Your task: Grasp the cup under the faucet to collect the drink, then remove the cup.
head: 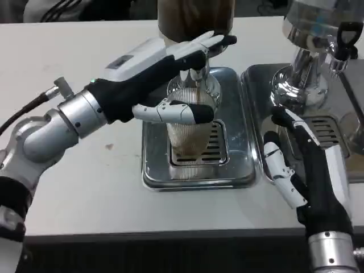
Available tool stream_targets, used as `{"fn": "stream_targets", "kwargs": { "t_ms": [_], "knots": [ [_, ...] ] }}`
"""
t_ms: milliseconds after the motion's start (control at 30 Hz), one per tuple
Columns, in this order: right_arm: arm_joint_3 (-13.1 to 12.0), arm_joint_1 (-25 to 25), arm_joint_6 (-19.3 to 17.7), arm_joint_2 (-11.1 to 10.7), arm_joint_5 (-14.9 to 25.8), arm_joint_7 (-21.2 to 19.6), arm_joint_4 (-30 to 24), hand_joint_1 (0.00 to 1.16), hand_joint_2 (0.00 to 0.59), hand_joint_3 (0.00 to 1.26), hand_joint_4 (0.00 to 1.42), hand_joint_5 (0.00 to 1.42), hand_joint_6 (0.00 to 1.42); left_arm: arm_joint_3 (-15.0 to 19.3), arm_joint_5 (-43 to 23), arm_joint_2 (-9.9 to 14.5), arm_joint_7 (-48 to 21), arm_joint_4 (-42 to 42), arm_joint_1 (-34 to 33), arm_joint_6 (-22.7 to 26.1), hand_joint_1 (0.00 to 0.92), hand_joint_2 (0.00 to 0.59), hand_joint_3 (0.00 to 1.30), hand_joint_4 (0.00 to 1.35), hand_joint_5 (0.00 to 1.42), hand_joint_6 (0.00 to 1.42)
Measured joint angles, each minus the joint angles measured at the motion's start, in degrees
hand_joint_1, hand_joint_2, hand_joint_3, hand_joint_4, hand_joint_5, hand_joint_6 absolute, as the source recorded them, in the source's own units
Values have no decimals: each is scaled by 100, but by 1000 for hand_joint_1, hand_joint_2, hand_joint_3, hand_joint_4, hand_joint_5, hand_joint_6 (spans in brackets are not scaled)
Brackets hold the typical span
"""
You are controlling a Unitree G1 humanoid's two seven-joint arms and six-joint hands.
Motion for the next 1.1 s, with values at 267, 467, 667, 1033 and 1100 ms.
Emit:
{"fn": "stream_targets", "kwargs": {
  "t_ms": [267, 467, 667, 1033, 1100],
  "knots": [
    [-29, 0, 0, 7, 63, 40, 0, 215, 433, 223, 221, 108, 88, -190, 286, 85, 407, -6, -30, -78, 0, 51, 39, 0, 64, 40],
    [-73, -5, -40, 15, 390, 214, 8, 336, 341, 199, 188, 131, 163, -245, 308, 103, 487, -6, -36, -79, 0, 51, 38, 0, 56, 40],
    [-86, -78, -307, -8, 826, 601, 118, 505, 264, 140, 165, 114, 166, -290, 309, 106, 508, -6, -45, -83, 0, 51, 37, 0, 52, 40],
    [-75, -336, -511, -182, 1336, 1423, 537, 631, 233, 31, 60, 0, 35, -316, 307, 111, 521, 1, -56, -83, 0, 48, 44, 0, 51, 40],
    [-75, -431, -523, -183, 1351, 1519, 641, 641, 232, 20, 45, 0, 11, -317, 307, 114, 521, 1, -56, -84, 0, 47, 45, 0, 51, 40]
  ]
}}
